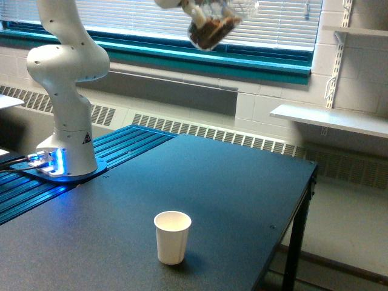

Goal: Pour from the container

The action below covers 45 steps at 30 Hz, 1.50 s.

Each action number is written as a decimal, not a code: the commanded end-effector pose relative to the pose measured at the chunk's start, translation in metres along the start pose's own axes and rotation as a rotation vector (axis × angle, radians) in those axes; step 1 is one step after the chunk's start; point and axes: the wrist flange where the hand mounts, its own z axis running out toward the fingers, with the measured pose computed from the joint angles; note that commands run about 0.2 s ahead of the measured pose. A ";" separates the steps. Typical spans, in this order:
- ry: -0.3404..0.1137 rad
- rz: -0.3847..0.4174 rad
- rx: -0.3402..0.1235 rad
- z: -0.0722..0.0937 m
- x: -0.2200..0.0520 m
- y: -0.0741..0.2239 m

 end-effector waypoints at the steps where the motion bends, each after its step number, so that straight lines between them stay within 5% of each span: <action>1: -0.025 -0.003 -0.015 0.017 -0.007 0.009; 19: -0.071 0.029 -0.054 0.043 -0.026 0.038; 45: -0.134 0.089 -0.166 0.084 -0.055 0.104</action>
